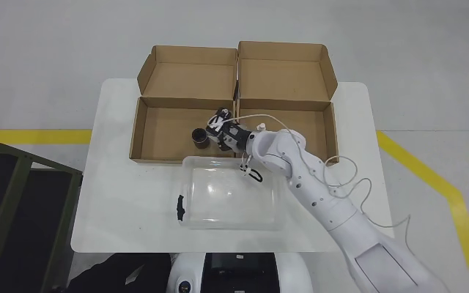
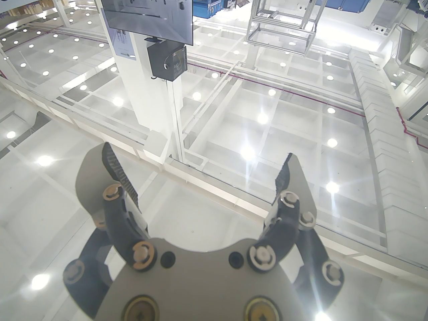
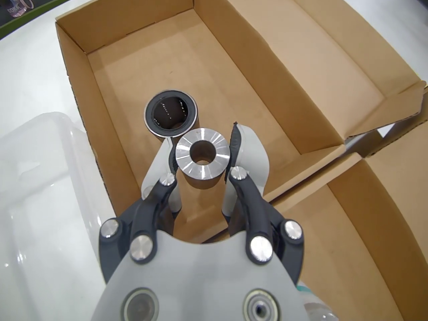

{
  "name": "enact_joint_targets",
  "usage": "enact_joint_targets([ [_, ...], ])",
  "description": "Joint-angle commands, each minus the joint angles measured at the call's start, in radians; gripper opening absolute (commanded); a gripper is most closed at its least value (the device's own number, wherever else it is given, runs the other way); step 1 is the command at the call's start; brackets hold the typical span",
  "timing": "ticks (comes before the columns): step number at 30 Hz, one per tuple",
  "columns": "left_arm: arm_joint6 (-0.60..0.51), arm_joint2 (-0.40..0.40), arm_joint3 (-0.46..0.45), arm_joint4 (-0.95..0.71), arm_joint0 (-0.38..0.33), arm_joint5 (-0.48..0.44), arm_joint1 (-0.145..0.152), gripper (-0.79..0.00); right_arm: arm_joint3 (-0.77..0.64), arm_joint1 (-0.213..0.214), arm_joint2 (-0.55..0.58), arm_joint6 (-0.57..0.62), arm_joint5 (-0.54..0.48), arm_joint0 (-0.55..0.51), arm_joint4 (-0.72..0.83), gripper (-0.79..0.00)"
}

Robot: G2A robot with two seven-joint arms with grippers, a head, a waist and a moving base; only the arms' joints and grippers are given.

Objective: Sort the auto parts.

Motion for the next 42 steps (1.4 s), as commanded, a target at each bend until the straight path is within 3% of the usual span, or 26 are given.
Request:
enact_joint_targets([
  [1,0.0,0.0,0.0,0.0,0.0,0.0,0.0,0.0,0.012,-0.003,-0.003,0.008,-0.001,0.008,0.001,-0.785],
  [5,0.0,0.0,0.0,0.0,0.0,0.0,0.0,0.0,0.032,-0.009,-0.012,0.015,-0.003,0.017,0.004,-0.785],
  [20,0.0,0.0,0.0,0.0,0.0,0.0,0.0,0.0,0.09,-0.028,-0.033,0.04,-0.013,0.048,0.002,-0.523],
  [31,0.0,0.0,0.0,0.0,0.0,0.0,0.0,0.0,0.078,-0.034,-0.032,0.049,-0.013,0.052,-0.012,-0.462],
  [42,0.0,0.0,0.0,0.0,0.0,0.0,0.0,0.0,-0.073,-0.023,0.0,0.059,-0.019,0.017,-0.044,-0.44],
])
